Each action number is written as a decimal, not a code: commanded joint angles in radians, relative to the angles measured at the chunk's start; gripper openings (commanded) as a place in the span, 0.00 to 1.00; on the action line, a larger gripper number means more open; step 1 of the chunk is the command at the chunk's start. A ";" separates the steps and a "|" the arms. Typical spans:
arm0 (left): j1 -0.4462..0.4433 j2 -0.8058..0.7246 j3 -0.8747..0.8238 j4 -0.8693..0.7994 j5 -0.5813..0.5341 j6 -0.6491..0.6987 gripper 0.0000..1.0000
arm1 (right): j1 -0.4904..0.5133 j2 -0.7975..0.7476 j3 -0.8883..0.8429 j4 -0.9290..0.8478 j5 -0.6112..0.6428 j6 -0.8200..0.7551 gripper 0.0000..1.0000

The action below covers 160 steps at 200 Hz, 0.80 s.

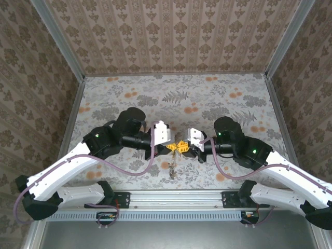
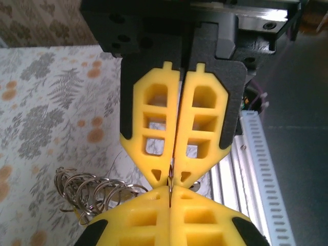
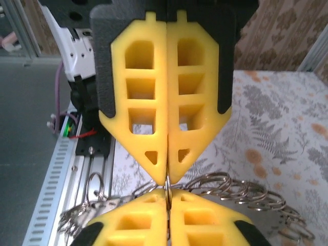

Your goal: Put the keys on the keyring

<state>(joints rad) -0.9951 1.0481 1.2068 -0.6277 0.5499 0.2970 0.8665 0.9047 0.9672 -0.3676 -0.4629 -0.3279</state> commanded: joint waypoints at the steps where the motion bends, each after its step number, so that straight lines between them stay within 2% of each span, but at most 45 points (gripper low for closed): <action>1: 0.060 -0.058 -0.035 0.150 0.196 -0.087 0.00 | 0.004 -0.020 -0.015 0.084 -0.041 0.040 0.13; 31: 0.081 -0.073 -0.076 0.258 0.289 -0.143 0.00 | 0.004 -0.023 -0.023 0.121 -0.061 0.060 0.15; 77: 0.086 -0.104 -0.145 0.413 0.302 -0.193 0.00 | 0.003 -0.035 -0.044 0.168 -0.087 0.082 0.19; 160: 0.102 -0.100 -0.212 0.683 0.361 -0.287 0.00 | -0.008 -0.104 -0.064 0.191 -0.054 0.100 0.14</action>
<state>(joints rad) -0.8959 0.9619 0.9970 -0.1429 0.8612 0.0689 0.8608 0.8318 0.9337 -0.2199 -0.5228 -0.2543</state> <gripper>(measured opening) 0.045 0.141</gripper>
